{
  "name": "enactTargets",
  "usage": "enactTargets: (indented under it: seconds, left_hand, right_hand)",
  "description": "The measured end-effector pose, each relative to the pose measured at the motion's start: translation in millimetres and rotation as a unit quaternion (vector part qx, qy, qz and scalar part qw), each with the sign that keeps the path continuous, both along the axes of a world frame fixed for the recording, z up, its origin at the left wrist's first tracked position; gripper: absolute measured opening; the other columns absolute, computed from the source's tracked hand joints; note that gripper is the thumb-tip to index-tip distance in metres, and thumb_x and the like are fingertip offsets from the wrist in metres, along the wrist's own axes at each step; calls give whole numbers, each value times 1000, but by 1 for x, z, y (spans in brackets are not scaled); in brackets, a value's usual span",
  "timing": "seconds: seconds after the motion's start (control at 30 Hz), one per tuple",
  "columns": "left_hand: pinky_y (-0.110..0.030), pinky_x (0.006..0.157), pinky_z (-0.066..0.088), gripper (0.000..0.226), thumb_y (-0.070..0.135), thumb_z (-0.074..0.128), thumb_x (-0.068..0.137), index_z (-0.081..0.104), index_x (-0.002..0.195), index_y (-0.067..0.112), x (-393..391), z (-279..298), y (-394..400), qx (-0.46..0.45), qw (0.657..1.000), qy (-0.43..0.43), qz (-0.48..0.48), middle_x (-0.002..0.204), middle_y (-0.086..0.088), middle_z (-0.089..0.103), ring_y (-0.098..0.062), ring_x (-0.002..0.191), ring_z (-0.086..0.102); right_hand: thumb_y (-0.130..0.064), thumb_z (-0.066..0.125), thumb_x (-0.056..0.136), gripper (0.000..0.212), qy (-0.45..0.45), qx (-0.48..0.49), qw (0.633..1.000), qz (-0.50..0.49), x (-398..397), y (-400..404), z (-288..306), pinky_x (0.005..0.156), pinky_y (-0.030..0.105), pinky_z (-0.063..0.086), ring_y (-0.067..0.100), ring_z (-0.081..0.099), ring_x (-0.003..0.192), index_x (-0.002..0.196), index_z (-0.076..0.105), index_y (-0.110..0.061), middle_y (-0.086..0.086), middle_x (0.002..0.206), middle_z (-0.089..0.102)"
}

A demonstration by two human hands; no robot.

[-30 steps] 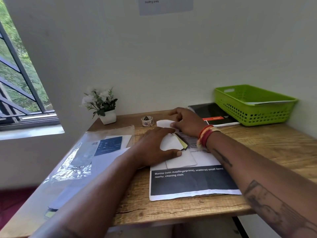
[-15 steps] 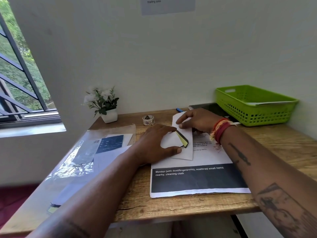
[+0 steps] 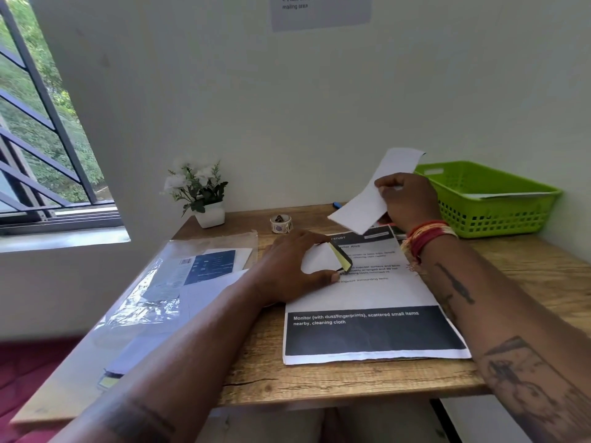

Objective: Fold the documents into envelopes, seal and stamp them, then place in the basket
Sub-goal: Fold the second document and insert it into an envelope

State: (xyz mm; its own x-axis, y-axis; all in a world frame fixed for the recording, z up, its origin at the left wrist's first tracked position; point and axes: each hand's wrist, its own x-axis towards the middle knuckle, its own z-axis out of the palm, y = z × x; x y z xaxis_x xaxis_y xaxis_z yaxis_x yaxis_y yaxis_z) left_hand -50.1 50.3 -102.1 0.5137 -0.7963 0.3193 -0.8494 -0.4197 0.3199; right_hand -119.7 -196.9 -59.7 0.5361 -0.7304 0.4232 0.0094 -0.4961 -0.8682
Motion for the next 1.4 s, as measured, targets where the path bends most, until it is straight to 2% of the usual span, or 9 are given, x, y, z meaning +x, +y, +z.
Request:
enactTargets:
  seconds: [0.13, 0.23, 0.5, 0.63, 0.7, 0.77, 0.93, 1.13, 1.4]
  left_hand:
    - [-22, 105, 24, 71, 64, 69, 83, 45, 145, 37, -4, 4, 1, -3, 1000, 3, 2, 148, 12, 45, -8, 135, 37]
    - [-20, 102, 22, 72, 62, 70, 84, 44, 146, 38, -8, 7, 3, -14, 1000, 6, 8, 151, 14, 42, -8, 137, 35]
    - [-21, 104, 22, 75, 64, 70, 83, 42, 147, 37, -9, 8, 4, -7, 1000, 11, 16, 152, 11, 42, -12, 139, 35]
    - [-28, 110, 26, 77, 65, 71, 81, 42, 147, 37, -7, 7, 5, -21, 999, 24, 26, 153, 11, 41, -14, 141, 35]
    - [-27, 108, 25, 78, 63, 71, 82, 41, 148, 36, -7, 7, 5, -18, 999, 25, 27, 154, 10, 41, -14, 141, 35]
    - [-25, 106, 24, 78, 63, 71, 82, 40, 148, 36, -6, 6, 5, -19, 999, 22, 27, 153, 10, 41, -14, 140, 35]
    - [-25, 103, 27, 78, 66, 71, 80, 40, 147, 39, -5, 4, 3, -16, 1000, 2, 25, 152, 12, 43, -13, 138, 38]
    - [-38, 110, 36, 83, 74, 67, 76, 37, 146, 41, 1, 2, 2, -17, 999, 1, 41, 150, 11, 44, -16, 137, 42]
    - [-52, 114, 30, 87, 79, 61, 71, 32, 146, 44, 6, 4, 2, -23, 996, -29, 77, 150, 11, 38, -20, 141, 36]
  right_hand:
    - [-10, 60, 92, 23, 91, -115, 989, 16, 6, 7, -7, 92, 37, 57, 21, 67, 100, 96, 79, -22, 2, 109, 74]
    - [-9, 60, 93, 23, 112, -128, 985, 18, 5, 8, -9, 92, 39, 57, 23, 66, 103, 96, 79, -22, 4, 113, 73]
    - [-10, 62, 94, 19, 134, -146, 979, 52, 1, 5, -11, 93, 25, 49, 23, 64, 109, 98, 79, -20, 4, 117, 72]
    - [-11, 61, 97, 20, 144, -154, 976, 55, 1, 4, -10, 74, 16, 48, 19, 62, 104, 103, 78, -20, 5, 121, 70]
    - [-11, 60, 97, 20, 147, -147, 976, 59, 1, 2, -11, 62, 11, 44, 16, 60, 97, 104, 78, -19, 5, 120, 69]
    - [-11, 62, 96, 18, 135, -136, 979, 71, 4, 1, -15, 67, 16, 48, 17, 62, 98, 98, 77, -20, 5, 116, 70]
    - [-13, 67, 92, 15, 111, -78, 986, 92, 14, 6, -26, 88, 45, 59, 24, 67, 103, 99, 78, -20, 1, 109, 69]
    - [-6, 77, 84, 22, 83, 45, 983, 159, 16, 15, -30, 67, 45, 64, 32, 70, 95, 99, 72, -20, 10, 113, 66]
    - [-6, 82, 81, 32, 83, 130, 952, 266, 7, 34, -23, 69, 40, 62, 28, 74, 85, 109, 68, -12, 14, 106, 68]
